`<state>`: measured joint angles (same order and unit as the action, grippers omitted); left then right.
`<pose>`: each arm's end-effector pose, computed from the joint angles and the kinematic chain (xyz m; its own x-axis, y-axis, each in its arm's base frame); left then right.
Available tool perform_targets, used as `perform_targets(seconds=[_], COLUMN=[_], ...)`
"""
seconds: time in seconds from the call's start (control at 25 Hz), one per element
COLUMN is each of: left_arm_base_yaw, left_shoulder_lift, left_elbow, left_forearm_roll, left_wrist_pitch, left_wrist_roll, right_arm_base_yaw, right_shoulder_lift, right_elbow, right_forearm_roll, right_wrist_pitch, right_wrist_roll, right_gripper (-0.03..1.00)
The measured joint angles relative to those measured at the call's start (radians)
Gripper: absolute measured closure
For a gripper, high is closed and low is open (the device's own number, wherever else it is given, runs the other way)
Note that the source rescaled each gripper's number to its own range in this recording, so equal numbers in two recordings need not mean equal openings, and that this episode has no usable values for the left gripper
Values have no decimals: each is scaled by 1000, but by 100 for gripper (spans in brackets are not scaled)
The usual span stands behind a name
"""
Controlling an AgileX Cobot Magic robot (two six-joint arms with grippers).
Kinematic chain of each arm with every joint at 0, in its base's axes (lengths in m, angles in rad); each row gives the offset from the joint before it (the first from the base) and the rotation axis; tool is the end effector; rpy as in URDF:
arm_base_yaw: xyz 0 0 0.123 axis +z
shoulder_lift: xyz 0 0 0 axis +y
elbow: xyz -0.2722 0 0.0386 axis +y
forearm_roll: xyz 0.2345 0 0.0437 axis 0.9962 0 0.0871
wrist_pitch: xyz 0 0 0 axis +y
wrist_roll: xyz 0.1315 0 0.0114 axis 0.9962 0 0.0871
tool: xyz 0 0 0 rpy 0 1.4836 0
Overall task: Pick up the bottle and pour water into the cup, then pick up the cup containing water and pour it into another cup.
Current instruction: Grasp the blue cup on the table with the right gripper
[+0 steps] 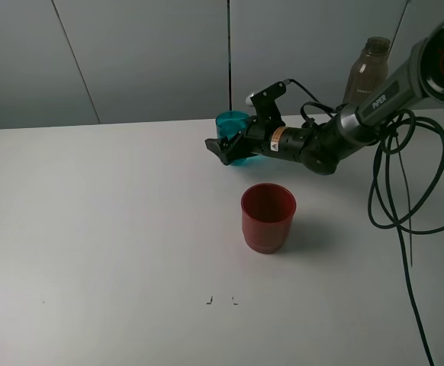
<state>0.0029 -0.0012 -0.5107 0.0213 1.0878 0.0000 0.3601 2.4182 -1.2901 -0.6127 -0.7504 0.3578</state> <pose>0.0273 0.0026 0.2522 -0.4696 0.0085 -0.8829 -0.0149 0.9997 0.0176 0.4327 0.2182 0.0349 -0.2752 -0.2185 -0.9362 -0.7006 0.7124 0.0397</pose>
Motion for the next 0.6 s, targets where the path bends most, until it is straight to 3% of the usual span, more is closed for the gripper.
perform_targets(seconds=[0.28, 0.32, 0.36, 0.4, 0.48, 0.6], left_arm_base_yaw=[0, 0, 0, 0, 0, 0], left_shoulder_lift=[0, 0, 0, 0, 0, 0], left_elbow=[0, 0, 0, 0, 0, 0], left_forearm_roll=[0, 0, 0, 0, 0, 0], left_wrist_pitch=[0, 0, 0, 0, 0, 0], left_wrist_roll=[0, 0, 0, 0, 0, 0], right_arm_base_yaw=[0, 0, 0, 0, 0, 0], right_shoulder_lift=[0, 0, 0, 0, 0, 0], right_elbow=[-4, -4, -4, -5, -5, -6], right_forearm_roll=[2, 2, 2, 2, 4, 4], right_wrist_pitch=[0, 0, 0, 0, 0, 0], right_wrist_roll=[-8, -10, -12, -12, -15, -15], right_gripper=[-3, 5, 22, 42, 95, 92])
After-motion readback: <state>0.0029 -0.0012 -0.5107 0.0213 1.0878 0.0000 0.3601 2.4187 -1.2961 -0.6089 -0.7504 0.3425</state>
